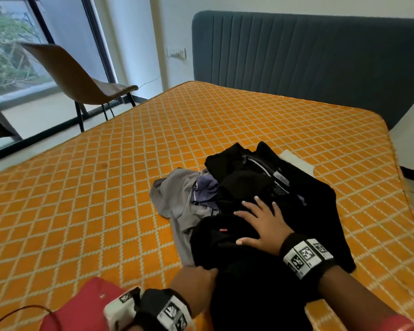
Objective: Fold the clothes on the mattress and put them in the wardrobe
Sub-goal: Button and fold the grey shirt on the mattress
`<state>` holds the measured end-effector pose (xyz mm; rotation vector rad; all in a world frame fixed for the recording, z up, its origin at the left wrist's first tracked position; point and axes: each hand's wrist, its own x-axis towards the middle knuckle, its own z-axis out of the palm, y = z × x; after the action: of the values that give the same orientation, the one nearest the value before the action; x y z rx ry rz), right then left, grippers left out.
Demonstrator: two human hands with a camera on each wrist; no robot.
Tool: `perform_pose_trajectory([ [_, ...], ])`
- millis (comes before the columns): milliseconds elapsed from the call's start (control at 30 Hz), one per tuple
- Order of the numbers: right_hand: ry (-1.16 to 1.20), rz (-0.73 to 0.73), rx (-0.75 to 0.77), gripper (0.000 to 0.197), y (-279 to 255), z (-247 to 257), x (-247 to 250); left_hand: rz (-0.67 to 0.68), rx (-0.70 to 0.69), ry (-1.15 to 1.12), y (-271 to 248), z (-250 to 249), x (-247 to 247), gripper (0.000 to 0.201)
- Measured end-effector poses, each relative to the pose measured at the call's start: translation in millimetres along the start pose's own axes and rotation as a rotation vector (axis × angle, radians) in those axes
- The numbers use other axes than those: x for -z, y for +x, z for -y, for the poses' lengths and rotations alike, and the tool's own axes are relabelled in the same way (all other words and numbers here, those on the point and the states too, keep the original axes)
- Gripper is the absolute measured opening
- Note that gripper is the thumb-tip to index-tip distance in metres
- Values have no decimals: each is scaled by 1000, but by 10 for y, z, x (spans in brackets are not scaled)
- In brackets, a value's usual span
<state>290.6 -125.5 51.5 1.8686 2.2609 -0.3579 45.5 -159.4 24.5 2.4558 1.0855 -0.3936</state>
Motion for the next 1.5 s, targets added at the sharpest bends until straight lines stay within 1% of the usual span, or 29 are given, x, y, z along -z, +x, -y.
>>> perform_pose_trajectory([
  [67,14,-17,59,102,106,113,6,-57,-88,-143,-126,-176,-31,41],
  [100,16,-22,99,95,188,154,14,-63,-118,-176,-178,-259,-22,59],
  [133,9,-21,139,84,282,185,17,-44,-134,-161,-219,-321,-20,76],
  [167,-8,-18,179,75,386,202,3,-21,-132,-118,-254,-360,-17,80],
  [233,-82,42,200,76,557,260,-54,-2,-88,-81,-270,-368,-11,50],
  [300,-217,89,167,91,693,336,-138,-27,-26,-83,-267,-306,0,27],
  [367,-347,99,217,101,829,457,-227,-90,48,-90,-298,-211,14,22],
  [433,-406,136,296,102,1002,612,-277,-148,99,-124,-369,-107,51,22],
  [467,-398,177,288,95,1070,689,-272,-171,125,-147,-407,-45,66,22],
  [533,-229,227,167,74,1184,864,-247,-219,167,-206,-473,98,63,24],
  [567,-241,226,148,65,1264,945,-277,-240,179,-248,-507,161,62,25],
  [700,-393,173,203,44,1483,1055,-450,-347,265,-354,-726,409,47,28],
  [733,-333,181,209,42,1487,1065,-408,-387,284,-389,-788,475,46,28],
  [800,-196,228,168,33,1414,1149,-101,-462,306,-468,-893,593,55,29],
  [833,-137,209,133,23,1378,1183,140,-495,311,-508,-928,655,77,30],
  [867,-31,126,101,16,1313,1231,412,-527,309,-548,-953,715,112,31],
  [900,56,13,107,20,1271,1251,679,-553,311,-590,-971,752,167,35],
  [967,342,-280,197,24,1066,1383,1167,-616,317,-699,-989,779,316,54],
  [1033,660,-514,457,19,758,1665,1594,-700,291,-846,-988,756,524,81],
  [1067,750,-537,630,18,576,1837,1767,-752,261,-917,-978,739,642,90],
  [1100,794,-497,785,20,417,2014,1902,-794,254,-980,-951,751,752,93],
  [1133,811,-414,878,24,311,2154,1960,-844,241,-1056,-927,771,853,87],
  [1200,846,-229,970,27,265,2289,1932,-903,228,-1238,-850,862,1010,50],
  [1233,883,-159,955,26,333,2293,1852,-912,238,-1294,-848,887,1077,30],
  [1300,1016,-115,836,30,501,2222,1637,-897,257,-1261,-866,955,1134,22],
  [1367,1028,-215,685,43,764,2032,1365,-949,309,-1222,-974,1030,1141,15],
  [1400,895,-251,600,46,831,1954,1247,-1017,351,-1225,-1036,1073,1153,16],
  [1433,705,-227,514,41,933,1859,1074,-1101,395,-1196,-1103,1105,1175,18],
  [1500,276,-55,352,19,1048,1710,727,-1298,417,-1194,-1282,1036,1323,19],
])
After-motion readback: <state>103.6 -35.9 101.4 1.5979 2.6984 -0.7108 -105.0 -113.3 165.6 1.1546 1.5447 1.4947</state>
